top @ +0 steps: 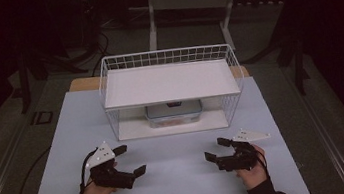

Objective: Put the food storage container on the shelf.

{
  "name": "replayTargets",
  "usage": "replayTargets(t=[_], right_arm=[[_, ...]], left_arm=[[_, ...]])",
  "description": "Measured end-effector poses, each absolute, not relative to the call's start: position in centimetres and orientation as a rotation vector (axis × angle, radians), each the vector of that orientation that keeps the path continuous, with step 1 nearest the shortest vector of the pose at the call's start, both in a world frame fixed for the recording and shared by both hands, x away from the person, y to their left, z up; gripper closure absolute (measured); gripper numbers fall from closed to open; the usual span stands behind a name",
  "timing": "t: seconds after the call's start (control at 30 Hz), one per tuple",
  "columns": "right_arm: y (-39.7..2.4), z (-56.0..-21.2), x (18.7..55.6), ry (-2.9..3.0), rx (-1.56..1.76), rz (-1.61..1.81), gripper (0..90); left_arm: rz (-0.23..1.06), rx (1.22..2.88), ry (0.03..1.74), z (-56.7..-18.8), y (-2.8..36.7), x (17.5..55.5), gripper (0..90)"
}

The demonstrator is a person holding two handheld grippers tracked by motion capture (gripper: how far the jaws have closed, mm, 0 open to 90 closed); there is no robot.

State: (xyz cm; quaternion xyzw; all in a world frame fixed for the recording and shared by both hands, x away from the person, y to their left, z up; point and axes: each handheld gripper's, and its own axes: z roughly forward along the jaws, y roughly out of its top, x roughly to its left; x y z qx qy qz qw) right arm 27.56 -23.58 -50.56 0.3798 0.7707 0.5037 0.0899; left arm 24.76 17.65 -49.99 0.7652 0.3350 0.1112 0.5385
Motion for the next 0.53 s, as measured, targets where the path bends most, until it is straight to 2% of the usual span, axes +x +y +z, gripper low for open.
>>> replayTargets(t=[0.27,0.53], right_arm=[[-25.7,-51.4,25.8,2.289,1.183,1.459,18.1],[-26.2,-51.5,25.7,2.269,1.192,1.445,18.2]], left_arm=[[0.242,1.862,0.804,-51.0,18.7,24.1,0.0],[0.246,1.852,0.797,-51.0,18.5,24.0,0.0]])
